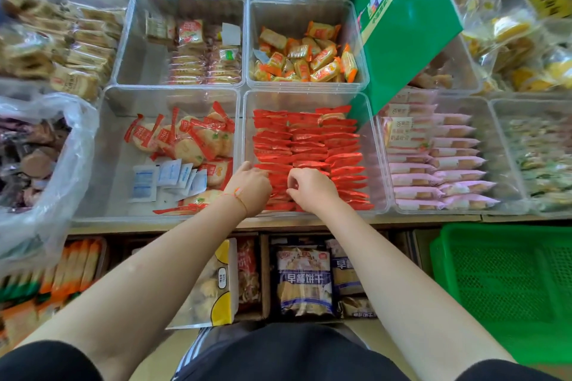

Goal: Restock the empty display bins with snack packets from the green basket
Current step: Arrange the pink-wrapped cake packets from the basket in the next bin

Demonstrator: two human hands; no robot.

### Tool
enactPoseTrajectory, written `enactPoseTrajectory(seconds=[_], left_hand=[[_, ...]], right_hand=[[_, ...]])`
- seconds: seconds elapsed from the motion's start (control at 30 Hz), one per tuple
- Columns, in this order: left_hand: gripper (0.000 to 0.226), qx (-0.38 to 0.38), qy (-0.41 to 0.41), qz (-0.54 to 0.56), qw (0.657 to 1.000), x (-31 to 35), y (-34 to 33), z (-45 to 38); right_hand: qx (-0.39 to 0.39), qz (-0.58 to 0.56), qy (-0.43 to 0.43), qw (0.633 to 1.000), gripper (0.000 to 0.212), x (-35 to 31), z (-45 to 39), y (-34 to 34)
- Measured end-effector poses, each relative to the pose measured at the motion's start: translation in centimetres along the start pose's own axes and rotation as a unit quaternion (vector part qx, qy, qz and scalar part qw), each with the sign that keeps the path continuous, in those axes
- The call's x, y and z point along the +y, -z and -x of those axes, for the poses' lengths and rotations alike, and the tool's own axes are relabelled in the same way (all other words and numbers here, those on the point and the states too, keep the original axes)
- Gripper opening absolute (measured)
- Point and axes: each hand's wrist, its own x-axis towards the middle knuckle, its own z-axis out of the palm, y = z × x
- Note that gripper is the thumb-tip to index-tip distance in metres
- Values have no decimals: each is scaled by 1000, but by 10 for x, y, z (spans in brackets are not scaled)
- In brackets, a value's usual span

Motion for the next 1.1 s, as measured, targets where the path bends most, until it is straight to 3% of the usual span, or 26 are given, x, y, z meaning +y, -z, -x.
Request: enactPoseTrajectory(seconds=[0.13,0.27,0.4,0.5,0.57,0.63,0.7,0.77,0.9,1.1], left_hand=[[23,-9,-1,0,1000,-5,1,3],[24,-24,6,13,1000,-5,8,6],[24,-40,10,5,999,-2,12,9],[31,-102,4,-29,994,3,19,7],[31,-131,14,-6,991,5,28,4],[28,-102,37,54,993,4,31,-1],[22,-15,70,126,989,3,30,-3],[22,70,101,153,981,4,21,-11],[59,51,110,130,984,7,6,-33],[58,5,102,23,995,-3,-4,-51]], right_hand=[[-96,11,2,995,19,-1,7,3],[-67,41,2,997,6,-9,5,-3],[-68,88,-2,994,8,-20,-1,-5],[-90,85,11,992,9,-16,-4,-3],[-63,40,15,997,15,-10,-1,2],[14,-17,3,1000,21,1,3,9],[110,-16,-10,994,24,12,3,11],[153,21,-3,988,36,23,-5,9],[98,82,32,991,65,30,-27,0],[50,173,39,983,58,40,-55,-14]])
